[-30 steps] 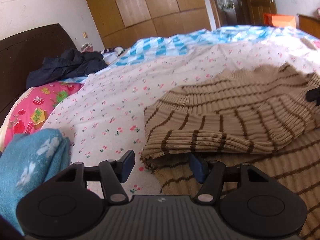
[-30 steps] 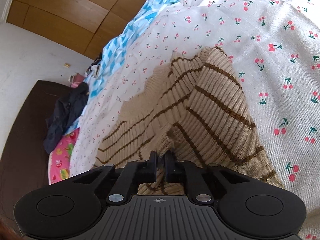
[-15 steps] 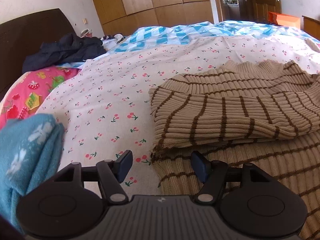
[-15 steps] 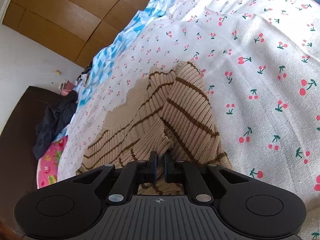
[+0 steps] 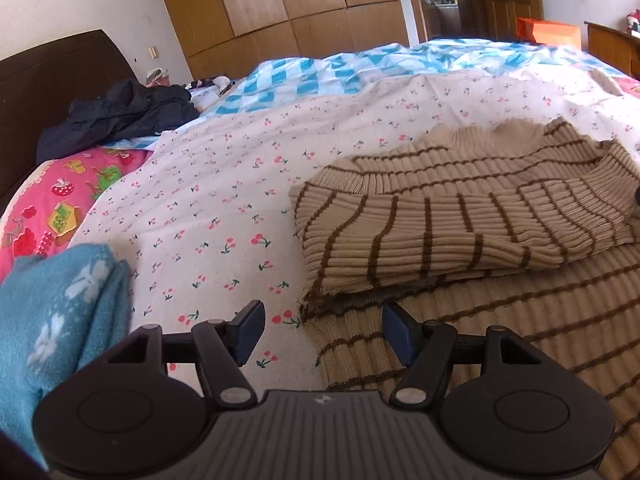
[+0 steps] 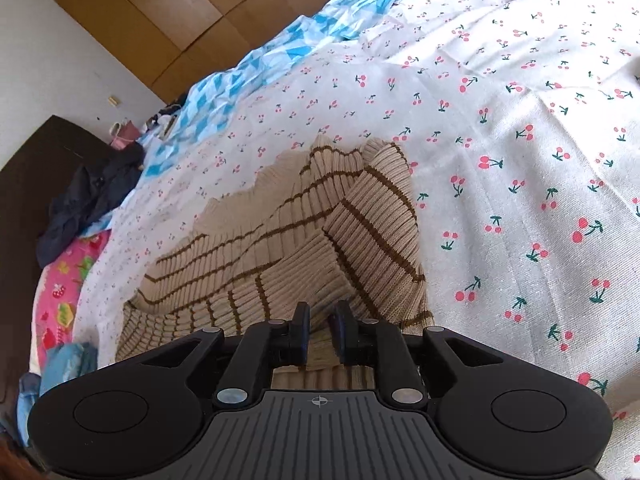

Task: Fold small clothes
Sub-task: 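Fold the held edge over the body and open the right gripper, then grasp the sweater hem with both grippers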

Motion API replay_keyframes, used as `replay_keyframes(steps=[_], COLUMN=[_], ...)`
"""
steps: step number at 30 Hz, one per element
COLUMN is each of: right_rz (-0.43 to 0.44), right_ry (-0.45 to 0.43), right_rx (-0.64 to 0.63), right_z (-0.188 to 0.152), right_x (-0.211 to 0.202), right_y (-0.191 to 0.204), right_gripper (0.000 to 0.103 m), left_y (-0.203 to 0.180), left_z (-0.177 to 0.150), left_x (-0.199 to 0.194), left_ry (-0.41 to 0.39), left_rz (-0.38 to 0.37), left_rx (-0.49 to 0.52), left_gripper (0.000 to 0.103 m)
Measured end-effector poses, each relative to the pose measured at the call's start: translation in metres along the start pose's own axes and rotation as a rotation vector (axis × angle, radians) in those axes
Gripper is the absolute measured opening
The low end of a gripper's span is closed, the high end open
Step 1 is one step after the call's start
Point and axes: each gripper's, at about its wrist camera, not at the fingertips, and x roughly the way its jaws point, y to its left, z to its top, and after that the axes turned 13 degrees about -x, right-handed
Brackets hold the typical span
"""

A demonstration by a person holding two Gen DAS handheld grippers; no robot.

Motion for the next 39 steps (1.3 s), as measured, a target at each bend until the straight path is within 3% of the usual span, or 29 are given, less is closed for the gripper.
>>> replay_keyframes(steps=[6, 9, 12, 15, 21, 29, 35, 39], right_rz=[0.001, 0.003, 0.019, 0.014, 0.012, 0.038, 0.073, 0.106], right_ry=[0.005, 0.024, 0.06, 0.118, 0.265, 0.379, 0.386, 0.386], right_rx=[-0.035, -0.054, -0.087, -0.155, -0.149, -0.144, -0.089, -0.049], right_z=[-0.005, -0.015, -0.03, -0.05, -0.091, -0.13, -0.133, -0.133], right_x=[-0.021, -0.042, -0.072, -0.1, -0.128, -0.1, -0.083, -0.078], right_y=[0.002, 0.001, 0.005, 0.012, 0.011, 0.016, 0.014, 0.009], right_gripper=[0.016, 0.016, 0.018, 0.028, 0.028, 0.028, 0.028, 0.024], left_y=[0.019, 0.027, 0.029, 0.038, 0.051, 0.048, 0.038, 0.032], left_z=[0.002, 0.003, 0.003, -0.001, -0.025, -0.062, -0.073, -0.075], left_x=[0.014, 0.01, -0.009, -0.04, -0.097, -0.137, -0.15, -0.135], left_ry=[0.069, 0.086, 0.091, 0.122, 0.259, 0.481, 0.519, 0.557], left_rz=[0.041, 0.017, -0.03, -0.089, -0.198, -0.335, -0.357, -0.363], left_rx=[-0.078, -0.119, -0.082, -0.057, -0.091, -0.246, -0.256, -0.288], left_gripper=[0.072, 0.072, 0.072, 0.072, 0.072, 0.072, 0.072, 0.072])
